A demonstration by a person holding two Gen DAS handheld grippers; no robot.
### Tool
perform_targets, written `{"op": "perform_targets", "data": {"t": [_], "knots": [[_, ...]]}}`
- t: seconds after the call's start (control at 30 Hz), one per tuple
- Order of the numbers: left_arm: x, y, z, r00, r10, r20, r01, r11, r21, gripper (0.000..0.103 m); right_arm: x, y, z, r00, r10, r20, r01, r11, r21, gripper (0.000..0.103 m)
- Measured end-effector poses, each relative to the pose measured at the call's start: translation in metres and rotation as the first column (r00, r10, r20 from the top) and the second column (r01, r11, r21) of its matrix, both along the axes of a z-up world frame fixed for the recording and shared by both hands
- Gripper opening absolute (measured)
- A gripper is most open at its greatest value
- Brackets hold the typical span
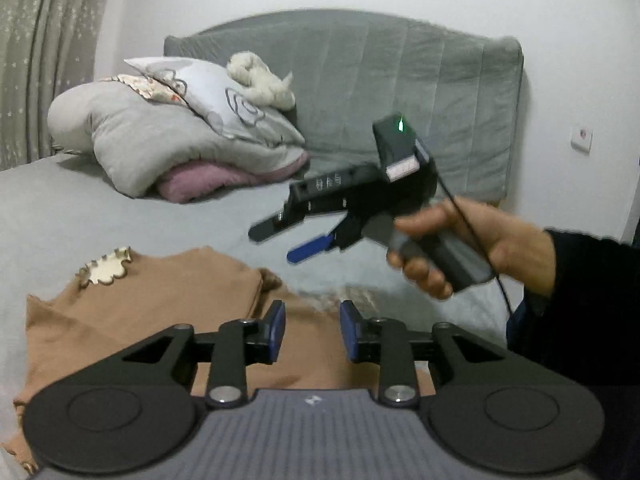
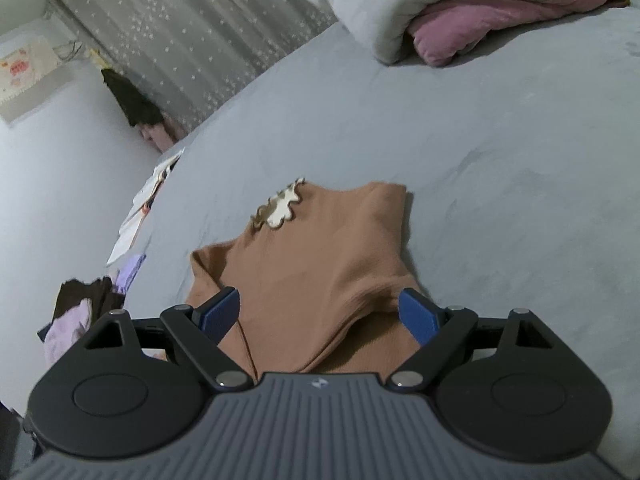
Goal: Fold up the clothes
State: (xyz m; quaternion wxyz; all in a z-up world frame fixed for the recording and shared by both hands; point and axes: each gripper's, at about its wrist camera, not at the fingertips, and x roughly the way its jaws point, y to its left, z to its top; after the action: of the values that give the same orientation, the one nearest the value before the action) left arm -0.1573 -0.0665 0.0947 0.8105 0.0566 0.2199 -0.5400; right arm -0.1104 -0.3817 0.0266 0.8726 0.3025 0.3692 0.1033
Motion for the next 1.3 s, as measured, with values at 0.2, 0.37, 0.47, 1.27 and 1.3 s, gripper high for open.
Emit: {"op": "perform_targets", "data": {"t": [0.2,0.37,0.47,1.27,1.3], "knots": [[0.026,-0.002,-0.006,0.983,0.178,0.05,-0.183,0.977,0.109,0.047,-0.003,0.011,-0.002,0.995,0.096,-0.015,-0.096,0.994,-0.054,0.087],[0.093,0.026,-0.031,0.888,0.458,-0.042,-0.442,0.875,0.196,0.046,-0.001,0.018,0.002,0.989,0.148,-0.01,-0.148,0.98,-0.131,0.087],[0.104,0.032,-0.041,0.857,0.51,-0.076,-0.483,0.846,0.223,0.046,0.002,0.009,0.003,0.992,0.129,-0.004,-0.129,0.984,-0.12,0.087],[0.178,0.064,-0.068,0.57,0.804,-0.17,-0.754,0.594,0.282,0.03,0.001,-0.054,-0.104,0.927,-0.361,-0.102,0.338,0.688,0.642,0.077],[0.179,0.07,-0.069,0.557,0.811,-0.179,-0.761,0.585,0.28,0.027,-0.001,-0.055,-0.106,0.922,-0.373,-0.107,0.349,0.679,0.646,0.077]]}}
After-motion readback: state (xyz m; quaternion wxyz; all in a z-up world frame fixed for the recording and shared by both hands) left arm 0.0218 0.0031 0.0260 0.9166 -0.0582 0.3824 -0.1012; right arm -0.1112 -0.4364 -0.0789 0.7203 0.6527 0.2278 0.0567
